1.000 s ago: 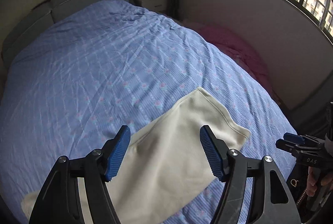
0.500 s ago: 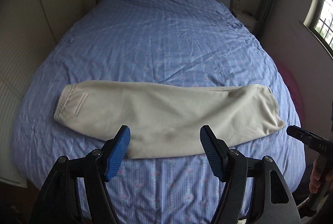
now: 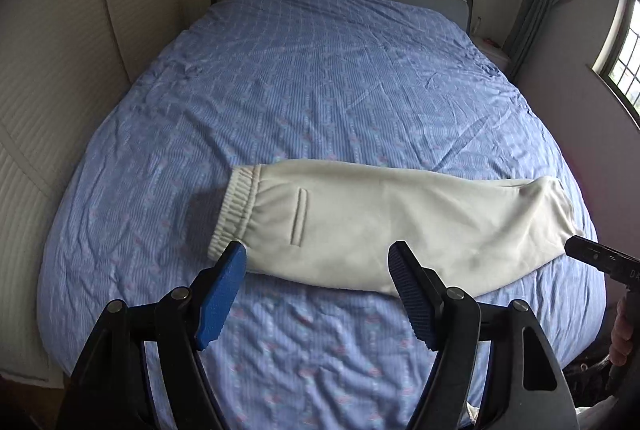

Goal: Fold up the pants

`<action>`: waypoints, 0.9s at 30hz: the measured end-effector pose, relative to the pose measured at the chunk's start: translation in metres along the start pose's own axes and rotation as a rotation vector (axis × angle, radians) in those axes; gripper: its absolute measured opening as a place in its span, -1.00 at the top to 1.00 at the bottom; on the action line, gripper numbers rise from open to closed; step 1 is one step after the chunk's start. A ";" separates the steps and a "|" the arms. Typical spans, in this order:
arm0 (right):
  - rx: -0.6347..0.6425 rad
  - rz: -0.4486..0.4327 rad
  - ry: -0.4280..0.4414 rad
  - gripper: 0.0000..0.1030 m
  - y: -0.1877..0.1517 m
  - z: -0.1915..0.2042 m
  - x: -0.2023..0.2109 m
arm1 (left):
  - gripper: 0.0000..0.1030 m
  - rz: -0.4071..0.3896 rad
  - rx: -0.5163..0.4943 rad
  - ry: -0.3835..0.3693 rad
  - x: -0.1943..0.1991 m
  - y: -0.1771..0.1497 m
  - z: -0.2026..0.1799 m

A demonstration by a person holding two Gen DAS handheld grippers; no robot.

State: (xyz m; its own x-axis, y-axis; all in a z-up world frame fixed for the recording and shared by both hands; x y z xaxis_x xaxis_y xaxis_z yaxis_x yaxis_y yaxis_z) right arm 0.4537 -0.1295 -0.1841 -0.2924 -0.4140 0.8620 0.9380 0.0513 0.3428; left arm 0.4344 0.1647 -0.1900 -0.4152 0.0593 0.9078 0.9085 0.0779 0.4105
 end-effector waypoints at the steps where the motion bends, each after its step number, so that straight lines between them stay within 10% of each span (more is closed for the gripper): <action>1: -0.005 0.005 -0.004 -0.22 0.002 0.014 -0.011 | -0.41 0.010 -0.029 -0.010 -0.008 0.005 0.014; 13: -0.084 0.134 -0.089 -0.22 0.051 0.102 -0.147 | -0.41 0.198 -0.074 -0.175 -0.165 0.074 0.126; 24: -0.095 0.256 -0.152 -0.22 0.048 0.117 -0.210 | -0.41 0.353 -0.028 -0.286 -0.288 0.091 0.118; 27: -0.107 0.276 -0.160 -0.22 0.043 0.117 -0.216 | 0.01 0.373 0.019 -0.332 -0.297 0.090 0.113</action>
State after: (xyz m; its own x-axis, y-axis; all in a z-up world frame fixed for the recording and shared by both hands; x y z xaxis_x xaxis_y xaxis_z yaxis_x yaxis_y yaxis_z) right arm 0.5355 0.0682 -0.3120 -0.0423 -0.2492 0.9675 0.9976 0.0424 0.0545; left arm 0.6340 0.2670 -0.4327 -0.0569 0.3995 0.9150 0.9983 0.0088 0.0583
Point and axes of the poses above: each gripper's, at about its wrist camera, not at the fingertips, and x roughly against the way its jaws point, z to its left, y to its top, the point moved 10 cm from there along -x, roughly the way its jaws point, and after that the axes turned 10 degrees about z, right-handed, at the moved point
